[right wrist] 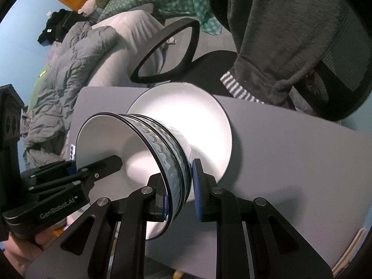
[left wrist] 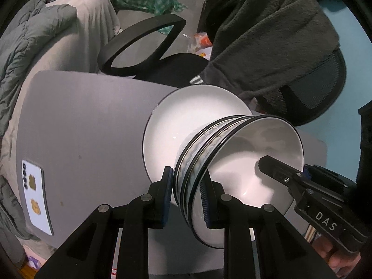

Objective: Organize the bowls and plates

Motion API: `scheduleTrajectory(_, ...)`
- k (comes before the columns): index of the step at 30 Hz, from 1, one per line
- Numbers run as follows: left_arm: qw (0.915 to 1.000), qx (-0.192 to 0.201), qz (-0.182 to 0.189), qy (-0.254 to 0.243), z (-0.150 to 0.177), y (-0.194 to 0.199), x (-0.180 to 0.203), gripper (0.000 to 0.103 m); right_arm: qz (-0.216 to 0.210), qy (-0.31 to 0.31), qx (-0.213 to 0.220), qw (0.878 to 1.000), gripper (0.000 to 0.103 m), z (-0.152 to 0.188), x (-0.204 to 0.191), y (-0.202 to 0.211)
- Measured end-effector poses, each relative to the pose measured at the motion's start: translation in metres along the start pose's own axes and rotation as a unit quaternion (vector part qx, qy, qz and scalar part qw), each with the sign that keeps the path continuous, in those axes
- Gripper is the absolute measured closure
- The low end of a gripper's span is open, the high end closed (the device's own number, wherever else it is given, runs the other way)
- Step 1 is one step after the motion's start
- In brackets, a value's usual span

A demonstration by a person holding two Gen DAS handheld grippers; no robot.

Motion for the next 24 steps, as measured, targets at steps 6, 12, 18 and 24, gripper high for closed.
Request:
scheduleTrajectory(6,0.9997,-0.021,-0.010,0.006,-0.002,-0.021,-0.011,0.081,0.003,-0.009,-0.021,1.000,0.085,-0.005,0.009,-0.020)
scheduleTrajectory(12,0.9996,-0.024,-0.012,0.009,-0.004,-0.025,-0.014,0.081,0.003,-0.019,-0.034,0.999,0.085,-0.005,0.012,-0.030)
scheduleTrajectory(18,0.9997,-0.020,-0.013,-0.006,-0.004,-0.026,-0.011,0.081,0.011,-0.014,-0.037,0.999,0.086,-0.007,0.011,-0.030)
scheduleTrajectory(24,0.9981,0.012,-0.049,-0.036,-0.005,-0.014,-0.015,0.074,0.036,-0.006,-0.026,0.999,0.078,-0.008,0.013,-0.027)
Point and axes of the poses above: each gripper's, at about its wrist camera, not at the fingertips, and y roughly against the way its jaws point, x to its right, z to its underside, the point moved 9 cm from there along -y, roughly the way its jaws point, and after that the axes turned 12 degrees about x, right-handed, at the moved point
